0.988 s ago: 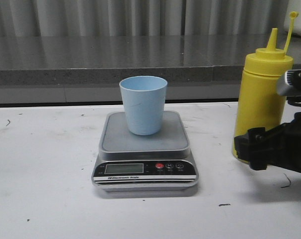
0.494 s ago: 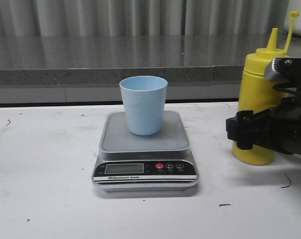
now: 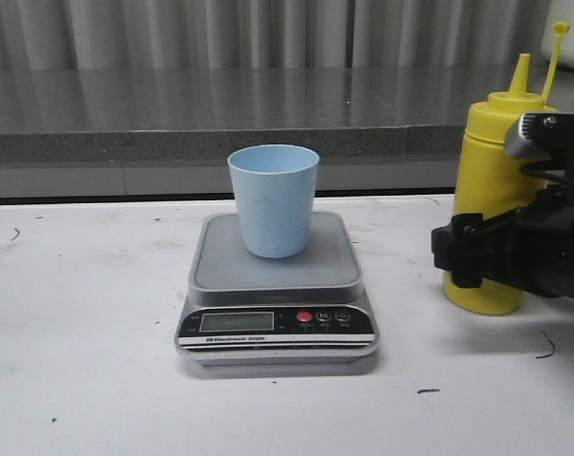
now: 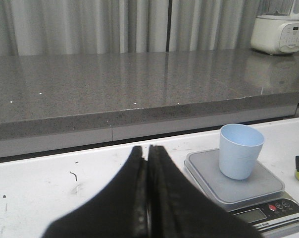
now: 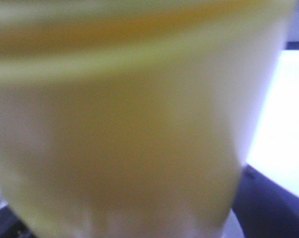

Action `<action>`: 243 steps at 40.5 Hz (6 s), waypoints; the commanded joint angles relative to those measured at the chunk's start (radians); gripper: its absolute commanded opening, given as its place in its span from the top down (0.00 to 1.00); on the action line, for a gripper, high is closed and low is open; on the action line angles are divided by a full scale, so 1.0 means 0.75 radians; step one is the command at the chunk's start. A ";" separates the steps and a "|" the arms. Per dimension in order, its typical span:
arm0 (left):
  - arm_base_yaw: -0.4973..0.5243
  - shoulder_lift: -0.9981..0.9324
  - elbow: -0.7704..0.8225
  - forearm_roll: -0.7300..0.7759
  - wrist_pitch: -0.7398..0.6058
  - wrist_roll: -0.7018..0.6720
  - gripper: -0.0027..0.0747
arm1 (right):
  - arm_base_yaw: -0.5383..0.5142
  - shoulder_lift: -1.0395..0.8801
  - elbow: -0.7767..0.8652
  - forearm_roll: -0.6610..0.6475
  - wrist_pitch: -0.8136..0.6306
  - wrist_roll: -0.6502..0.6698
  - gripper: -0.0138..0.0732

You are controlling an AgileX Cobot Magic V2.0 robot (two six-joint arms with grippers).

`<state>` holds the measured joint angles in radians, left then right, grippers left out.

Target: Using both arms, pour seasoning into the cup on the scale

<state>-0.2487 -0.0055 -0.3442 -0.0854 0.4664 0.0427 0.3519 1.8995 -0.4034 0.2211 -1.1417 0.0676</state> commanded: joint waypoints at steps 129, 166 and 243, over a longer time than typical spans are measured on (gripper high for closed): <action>0.003 -0.018 -0.031 -0.016 -0.106 -0.011 0.99 | 0.003 -0.347 -0.793 0.127 0.706 -2.264 0.54; 0.003 -0.018 -0.031 -0.016 -0.106 -0.011 0.99 | 0.003 -0.211 -0.877 0.262 0.576 -2.598 0.54; 0.003 -0.018 -0.031 -0.016 -0.106 -0.011 0.99 | 0.190 -0.714 -0.209 0.441 0.516 -0.556 0.53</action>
<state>-0.2487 -0.0055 -0.3442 -0.0871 0.4664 0.0427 0.4920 1.3500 -0.5331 0.5959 -0.6006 -0.3556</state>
